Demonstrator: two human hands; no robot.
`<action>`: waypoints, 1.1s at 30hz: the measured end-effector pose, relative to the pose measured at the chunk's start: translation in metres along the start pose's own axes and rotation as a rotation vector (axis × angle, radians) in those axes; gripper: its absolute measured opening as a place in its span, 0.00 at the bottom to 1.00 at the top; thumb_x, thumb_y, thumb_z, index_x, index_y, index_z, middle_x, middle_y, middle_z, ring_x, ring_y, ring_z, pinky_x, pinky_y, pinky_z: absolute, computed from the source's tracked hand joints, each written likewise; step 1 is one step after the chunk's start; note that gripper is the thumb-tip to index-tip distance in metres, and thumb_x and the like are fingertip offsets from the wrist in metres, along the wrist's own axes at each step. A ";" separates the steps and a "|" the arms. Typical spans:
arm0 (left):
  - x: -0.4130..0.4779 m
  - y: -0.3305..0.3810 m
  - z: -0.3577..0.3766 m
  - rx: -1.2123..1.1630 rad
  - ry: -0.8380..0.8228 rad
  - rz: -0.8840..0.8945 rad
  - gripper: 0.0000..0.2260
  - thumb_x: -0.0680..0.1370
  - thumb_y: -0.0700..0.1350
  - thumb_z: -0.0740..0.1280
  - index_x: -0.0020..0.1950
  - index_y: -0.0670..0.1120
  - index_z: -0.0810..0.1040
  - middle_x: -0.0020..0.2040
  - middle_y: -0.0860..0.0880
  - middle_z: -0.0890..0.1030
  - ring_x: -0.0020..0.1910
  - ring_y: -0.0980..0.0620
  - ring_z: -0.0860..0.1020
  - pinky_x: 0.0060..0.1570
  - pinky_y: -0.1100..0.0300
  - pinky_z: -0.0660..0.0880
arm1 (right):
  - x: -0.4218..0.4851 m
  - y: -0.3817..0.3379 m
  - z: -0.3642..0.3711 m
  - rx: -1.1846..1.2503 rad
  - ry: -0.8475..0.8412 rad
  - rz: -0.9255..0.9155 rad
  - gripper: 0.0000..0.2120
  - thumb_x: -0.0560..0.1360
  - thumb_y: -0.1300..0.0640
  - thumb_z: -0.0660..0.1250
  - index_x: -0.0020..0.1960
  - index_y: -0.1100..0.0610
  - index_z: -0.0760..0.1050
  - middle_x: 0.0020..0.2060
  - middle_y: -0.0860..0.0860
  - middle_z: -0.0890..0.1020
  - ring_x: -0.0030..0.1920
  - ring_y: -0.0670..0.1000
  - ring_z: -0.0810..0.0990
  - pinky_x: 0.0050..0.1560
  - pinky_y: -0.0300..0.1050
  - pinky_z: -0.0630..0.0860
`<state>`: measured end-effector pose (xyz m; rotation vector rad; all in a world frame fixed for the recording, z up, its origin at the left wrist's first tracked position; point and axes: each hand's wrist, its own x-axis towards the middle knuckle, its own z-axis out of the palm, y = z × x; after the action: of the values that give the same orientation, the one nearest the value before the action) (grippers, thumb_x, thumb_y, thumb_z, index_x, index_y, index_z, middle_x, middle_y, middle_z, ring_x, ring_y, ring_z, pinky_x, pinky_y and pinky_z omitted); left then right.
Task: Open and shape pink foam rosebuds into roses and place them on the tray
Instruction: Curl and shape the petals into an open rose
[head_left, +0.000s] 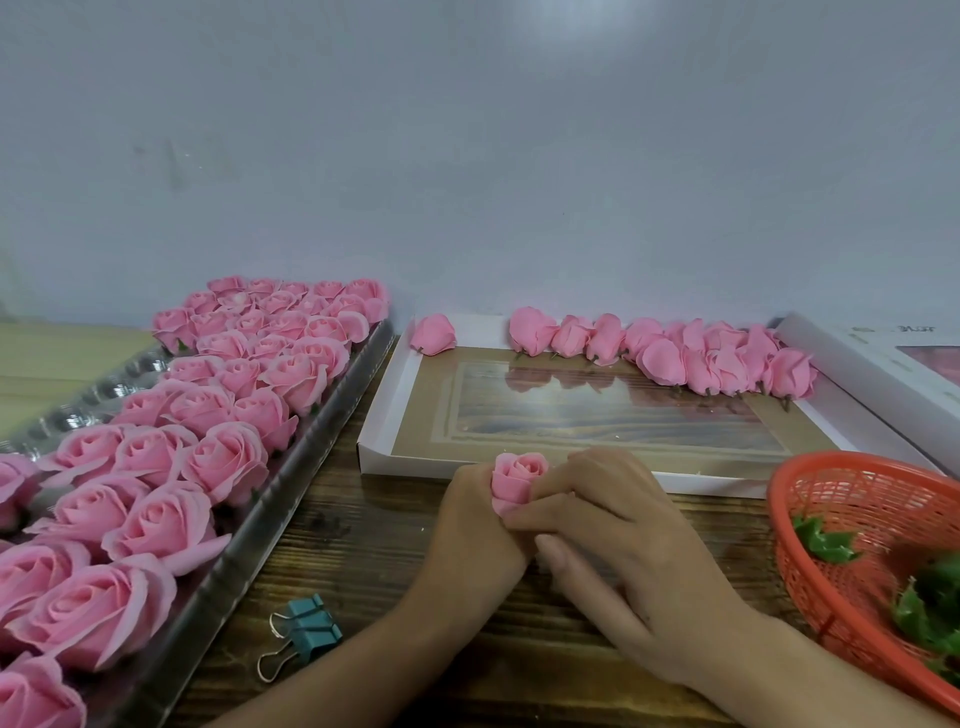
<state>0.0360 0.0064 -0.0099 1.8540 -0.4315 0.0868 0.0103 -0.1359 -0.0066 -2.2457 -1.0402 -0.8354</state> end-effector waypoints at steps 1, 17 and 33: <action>0.000 0.001 -0.001 -0.038 0.012 -0.003 0.19 0.75 0.35 0.65 0.28 0.52 0.70 0.23 0.60 0.75 0.26 0.67 0.73 0.28 0.75 0.68 | -0.001 0.000 0.001 0.030 0.023 0.019 0.16 0.82 0.53 0.56 0.52 0.56 0.83 0.49 0.47 0.80 0.50 0.47 0.77 0.55 0.44 0.70; -0.002 -0.005 0.003 0.006 0.089 0.167 0.17 0.71 0.37 0.73 0.29 0.54 0.71 0.26 0.58 0.74 0.28 0.61 0.72 0.32 0.73 0.68 | -0.002 0.011 0.008 0.444 0.203 0.468 0.10 0.77 0.48 0.63 0.43 0.53 0.75 0.37 0.50 0.77 0.39 0.53 0.76 0.40 0.46 0.72; -0.003 -0.003 0.003 0.039 0.053 0.230 0.12 0.70 0.36 0.72 0.32 0.48 0.74 0.28 0.53 0.73 0.30 0.58 0.71 0.31 0.67 0.69 | -0.001 0.011 0.009 0.352 0.142 0.416 0.11 0.78 0.51 0.61 0.40 0.55 0.73 0.36 0.50 0.74 0.39 0.51 0.73 0.40 0.42 0.69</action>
<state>0.0342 0.0048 -0.0147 1.8303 -0.6083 0.3012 0.0214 -0.1365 -0.0156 -1.9685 -0.5700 -0.5704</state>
